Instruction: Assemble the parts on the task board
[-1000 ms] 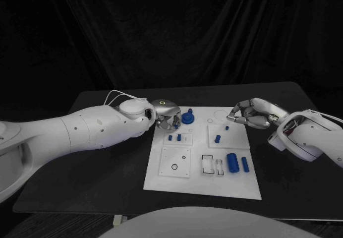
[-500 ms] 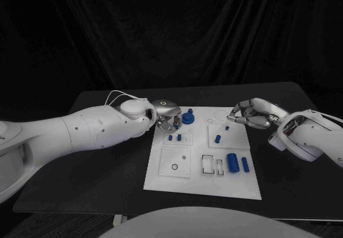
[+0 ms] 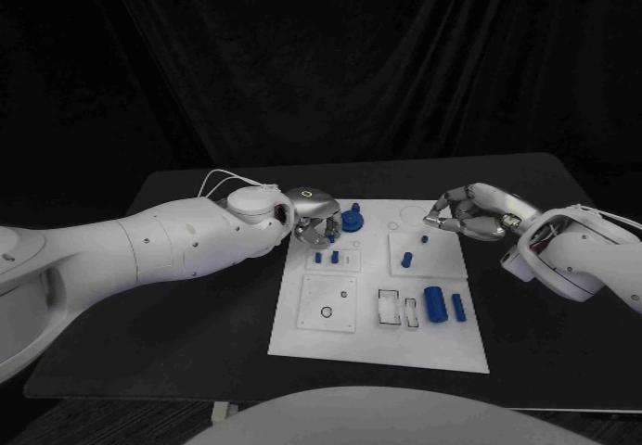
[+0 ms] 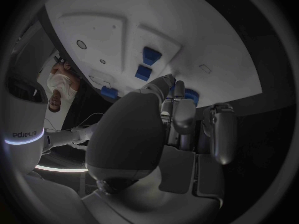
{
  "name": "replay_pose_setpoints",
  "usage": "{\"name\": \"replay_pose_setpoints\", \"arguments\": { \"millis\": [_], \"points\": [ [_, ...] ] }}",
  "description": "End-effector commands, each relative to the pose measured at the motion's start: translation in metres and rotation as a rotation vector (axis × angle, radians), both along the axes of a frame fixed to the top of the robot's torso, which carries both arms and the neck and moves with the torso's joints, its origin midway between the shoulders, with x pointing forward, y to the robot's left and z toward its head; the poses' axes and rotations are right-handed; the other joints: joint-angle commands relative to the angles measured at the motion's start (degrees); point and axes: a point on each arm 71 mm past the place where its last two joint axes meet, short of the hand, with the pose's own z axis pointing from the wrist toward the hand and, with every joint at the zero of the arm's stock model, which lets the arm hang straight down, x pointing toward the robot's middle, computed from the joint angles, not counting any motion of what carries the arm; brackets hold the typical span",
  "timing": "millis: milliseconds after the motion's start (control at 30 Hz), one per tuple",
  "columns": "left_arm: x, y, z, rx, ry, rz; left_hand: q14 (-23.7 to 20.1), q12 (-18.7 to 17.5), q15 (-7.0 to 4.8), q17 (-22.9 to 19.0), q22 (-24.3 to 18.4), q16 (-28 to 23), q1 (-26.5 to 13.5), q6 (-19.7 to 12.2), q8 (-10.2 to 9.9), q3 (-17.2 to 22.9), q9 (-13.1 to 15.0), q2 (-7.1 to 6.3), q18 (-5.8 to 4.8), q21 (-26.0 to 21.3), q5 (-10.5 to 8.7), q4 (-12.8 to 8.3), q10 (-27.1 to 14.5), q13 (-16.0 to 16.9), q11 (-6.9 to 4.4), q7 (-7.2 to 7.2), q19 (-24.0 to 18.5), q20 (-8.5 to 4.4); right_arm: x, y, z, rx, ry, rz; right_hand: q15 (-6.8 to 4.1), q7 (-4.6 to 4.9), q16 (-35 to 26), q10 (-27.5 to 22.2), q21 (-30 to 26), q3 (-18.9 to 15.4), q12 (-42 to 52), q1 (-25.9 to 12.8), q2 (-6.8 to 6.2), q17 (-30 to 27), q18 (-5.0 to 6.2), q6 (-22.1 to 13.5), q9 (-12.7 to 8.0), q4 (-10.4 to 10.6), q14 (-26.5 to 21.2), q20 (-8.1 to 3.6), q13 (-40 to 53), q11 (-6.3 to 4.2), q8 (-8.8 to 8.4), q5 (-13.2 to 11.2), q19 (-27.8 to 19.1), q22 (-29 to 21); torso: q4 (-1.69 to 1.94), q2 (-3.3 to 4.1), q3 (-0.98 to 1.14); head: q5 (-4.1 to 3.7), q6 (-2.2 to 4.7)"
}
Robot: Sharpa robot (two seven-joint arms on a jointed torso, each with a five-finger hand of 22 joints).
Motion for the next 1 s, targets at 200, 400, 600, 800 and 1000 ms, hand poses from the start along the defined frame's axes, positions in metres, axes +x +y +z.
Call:
{"name": "replay_pose_setpoints", "arguments": {
  "millis": [200, 400, 600, 800, 1000],
  "points": [
    [-0.0006, -0.0027, -0.0042, 0.026, 0.033, 0.003, -1.15, -0.91, 0.16, -1.43, 11.61, -1.26, -0.42, -1.49, -0.92, 0.45, -0.25, -0.22, -0.45, -0.98, -0.4, -0.15, -0.51, -0.3, 0.54, 0.01, 1.41, 0.07, -0.0007, -0.0008, -0.0014, -0.006, 0.012, -0.011, -0.27, -0.09, -0.24, 1.44, -0.33, -0.11, -0.24, 0.61, 0.06, 6.43, 1.08, 0.03, -0.06, -0.08, 3.72, -0.4, 7.98, -0.08, -0.29, 0.33, 1.39, 11.77, -0.02, 0.0, 0.0, -0.05, 0.01],
    [-0.0005, -0.0012, -0.0058, 0.035, 0.043, 0.009, -1.59, -2.48, 0.56, -2.32, 11.4, -1.84, -1.4, -5.48, -3.17, 0.76, -1.26, -0.97, -0.31, -1.77, -2.69, 0.23, -1.96, -1.09, 1.09, -0.96, 1.01, 0.43, -0.0009, -0.0012, -0.0013, -0.006, 0.012, -0.012, -0.27, -0.09, -0.27, 1.43, -0.41, -0.11, -0.26, 0.66, 0.06, 6.4, 1.09, 0.05, -0.07, -0.09, 3.71, -0.39, 7.97, -0.07, -0.29, 0.34, 1.35, 11.75, -0.02, 0.01, 0.01, -0.04, 0.01],
    [-0.0006, -0.0005, -0.0057, 0.03, 0.039, 0.008, -1.81, -3.61, 0.93, -2.78, 11.32, -1.94, -2.28, -11.82, -3.6, 0.84, -3.02, -1.76, -0.23, -2.23, -4.62, 0.96, -2.83, -1.65, 1.5, -2.58, 0.84, 0.81, -0.0008, -0.0013, -0.0013, -0.006, 0.011, -0.013, -0.27, -0.09, -0.28, 1.44, -0.44, -0.1, -0.26, 0.71, 0.04, 6.37, 1.1, 0.07, -0.08, -0.11, 3.7, -0.39, 7.97, -0.07, -0.29, 0.34, 1.34, 11.74, 0.0, 0.0, -0.02, 0.07, 0.01],
    [-0.0006, 0.0005, -0.0039, 0.011, 0.019, 0.002, -1.98, -4.02, 1.02, -3.14, 11.25, -1.97, -2.51, -16.72, -3.63, 0.07, -4.54, -1.98, -0.17, -2.55, -6.35, 1.74, -3.39, -1.77, 1.58, -4.14, 0.74, 0.94, -0.0007, -0.0017, -0.0012, -0.006, 0.009, -0.015, -0.27, -0.09, -0.29, 1.42, -0.43, -0.1, -0.28, 0.75, 0.02, 6.37, 1.1, 0.07, -0.09, -0.12, 3.7, -0.39, 7.95, -0.07, -0.31, 0.35, 1.34, 11.74, 0.0, 0.0, -0.02, 0.08, 0.01],
    [0.0004, 0.0066, 0.0011, -0.036, -0.04, -0.001, -2.13, -4.28, 1.18, -3.4, 11.16, -1.98, -2.02, -20.5, -3.48, -2.15, -6.05, -2.16, -0.11, -2.94, -7.72, 3.32, -4.49, -1.74, 1.83, -5.43, 0.62, 1.09, -0.0012, -0.0035, 0.0002, -0.002, -0.005, -0.022, -0.26, 0.01, -0.34, 1.34, -0.55, -0.1, -0.46, 1.12, -0.15, 6.33, 1.12, -0.41, -0.38, -0.1, 3.7, -0.37, 7.76, -0.06, -0.81, 0.4, 1.31, 11.71, 0.02, -0.02, -0.04, 0.07, 0.01]
  ]
}}
